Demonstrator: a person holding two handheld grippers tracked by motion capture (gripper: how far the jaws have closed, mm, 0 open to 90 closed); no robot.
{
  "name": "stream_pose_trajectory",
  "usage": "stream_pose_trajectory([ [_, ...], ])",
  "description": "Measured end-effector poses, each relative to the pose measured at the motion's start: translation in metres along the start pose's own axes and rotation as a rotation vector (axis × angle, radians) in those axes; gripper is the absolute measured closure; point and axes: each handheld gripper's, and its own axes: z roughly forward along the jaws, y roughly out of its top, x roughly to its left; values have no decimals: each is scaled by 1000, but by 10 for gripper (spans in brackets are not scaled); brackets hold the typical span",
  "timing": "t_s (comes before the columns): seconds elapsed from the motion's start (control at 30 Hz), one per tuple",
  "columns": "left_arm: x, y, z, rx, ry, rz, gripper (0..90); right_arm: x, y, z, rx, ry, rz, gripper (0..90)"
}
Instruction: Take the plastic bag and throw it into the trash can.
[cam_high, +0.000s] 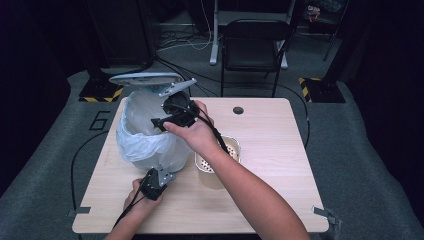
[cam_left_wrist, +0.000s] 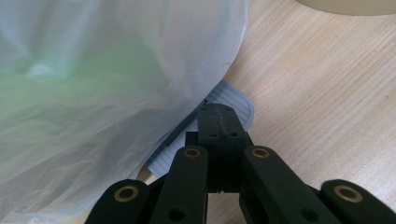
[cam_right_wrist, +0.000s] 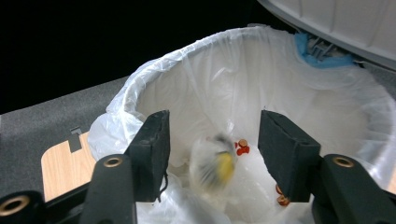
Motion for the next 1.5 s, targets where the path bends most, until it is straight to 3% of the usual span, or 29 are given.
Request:
stream_pose_trajectory([
  [0.07, 0, 0, 0, -3, 2, 1, 900, -1, -3, -8, -15, -10, 8, 435],
  [0.1, -2, -1, 1, -18, 24, -6, 900, -2, -4, -12, -15, -14, 12, 436],
  [0.17, -1, 0, 0, -4, 6, 2, 900, -3, -7, -19, -19, -16, 10, 435],
  [0.3, -2, -1, 1, -18, 22, -4, 900, -4, -13, -35, -19, -23, -11, 438],
  [0.33, -1, 0, 0, -3, 3, -3, 900, -3, -15, -39, -18, -28, -15, 439],
  [0.47, -1, 0, 0, -4, 5, -4, 900, -3, -23, -54, -29, -40, -20, 439],
  [0.53, -3, -1, 1, -17, 28, -4, 900, -3, -29, -61, -28, -43, -22, 438],
  [0.57, -2, 0, 0, -5, 11, -2, 900, -4, -35, -70, -22, -49, -28, 438],
  [0.8, -1, 0, 0, -5, 8, -2, 898, -5, -56, -92, -27, -83, -22, 436],
  [0.87, -2, 0, 1, -4, 9, -3, 898, -10, -71, -105, -35, -110, -21, 435],
  [0.97, -3, 0, 1, -6, 31, 10, 897, -12, -80, -110, -34, -123, -9, 435],
  [1.1, -2, 0, 1, -12, 22, -10, 897, -16, -103, -120, -29, -151, 18, 435],
  [1.33, -3, 0, 1, -7, 14, -11, 898, -18, -124, -129, -43, -190, 15, 432],
  [1.5, -2, 0, 0, 0, 5, -11, 898, -21, -150, -133, -28, -212, 45, 428],
])
